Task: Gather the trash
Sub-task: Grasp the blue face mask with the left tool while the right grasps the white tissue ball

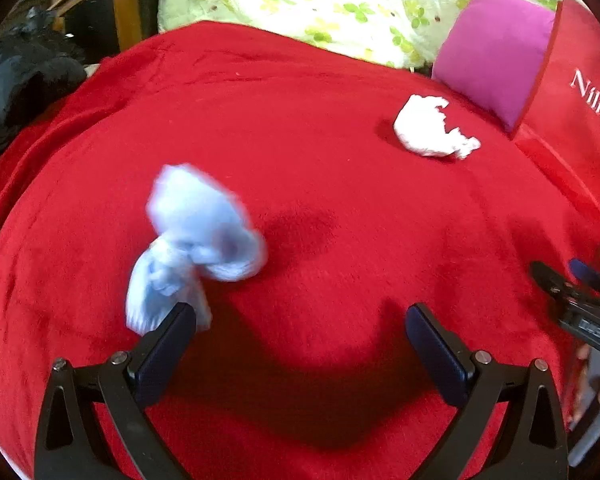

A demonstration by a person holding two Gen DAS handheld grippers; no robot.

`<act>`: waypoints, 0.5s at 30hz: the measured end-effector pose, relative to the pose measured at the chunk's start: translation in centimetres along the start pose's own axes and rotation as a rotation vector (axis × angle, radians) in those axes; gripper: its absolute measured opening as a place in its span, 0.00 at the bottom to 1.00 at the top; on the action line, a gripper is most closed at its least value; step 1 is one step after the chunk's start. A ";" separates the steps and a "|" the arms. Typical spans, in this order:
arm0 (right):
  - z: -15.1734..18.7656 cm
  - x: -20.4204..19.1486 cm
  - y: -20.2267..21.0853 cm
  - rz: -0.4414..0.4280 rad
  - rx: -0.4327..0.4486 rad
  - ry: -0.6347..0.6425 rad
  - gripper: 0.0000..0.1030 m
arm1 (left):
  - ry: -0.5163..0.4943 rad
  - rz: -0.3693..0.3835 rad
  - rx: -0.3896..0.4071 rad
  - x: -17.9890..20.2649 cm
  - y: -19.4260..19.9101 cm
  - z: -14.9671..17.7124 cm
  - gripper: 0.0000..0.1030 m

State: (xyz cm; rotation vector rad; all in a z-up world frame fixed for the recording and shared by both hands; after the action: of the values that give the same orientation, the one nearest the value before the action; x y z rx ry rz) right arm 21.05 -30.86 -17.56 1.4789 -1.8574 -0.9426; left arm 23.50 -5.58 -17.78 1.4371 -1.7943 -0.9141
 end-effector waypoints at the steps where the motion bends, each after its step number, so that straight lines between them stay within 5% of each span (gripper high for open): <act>1: 0.0 0.0 0.0 -0.002 0.000 -0.002 1.00 | 0.002 0.000 0.014 -0.1 0.7 0.2 1.00; 8: 0.2 0.1 0.2 0.020 -0.003 -0.012 1.00 | -0.090 -0.123 0.188 0.6 8.8 0.2 1.00; 15: 0.8 -0.1 0.9 0.046 -0.016 -0.021 1.00 | -0.143 -0.150 0.259 1.5 14.1 0.4 1.00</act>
State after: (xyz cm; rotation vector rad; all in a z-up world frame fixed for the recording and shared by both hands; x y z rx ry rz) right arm 19.93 -30.51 -17.29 1.4163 -1.8868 -0.9526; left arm 15.50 -4.80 -6.07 1.7259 -1.9889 -0.9040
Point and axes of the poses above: each gripper's, at about its wrist camera, not at the fingertips, and y roughly against the way its jaws point, x to its right, z to its underside, the point moved 5 cm from there along -y, roughly the way its jaws point, and after that the axes turned 5 degrees about -x, right-handed, at the moved point
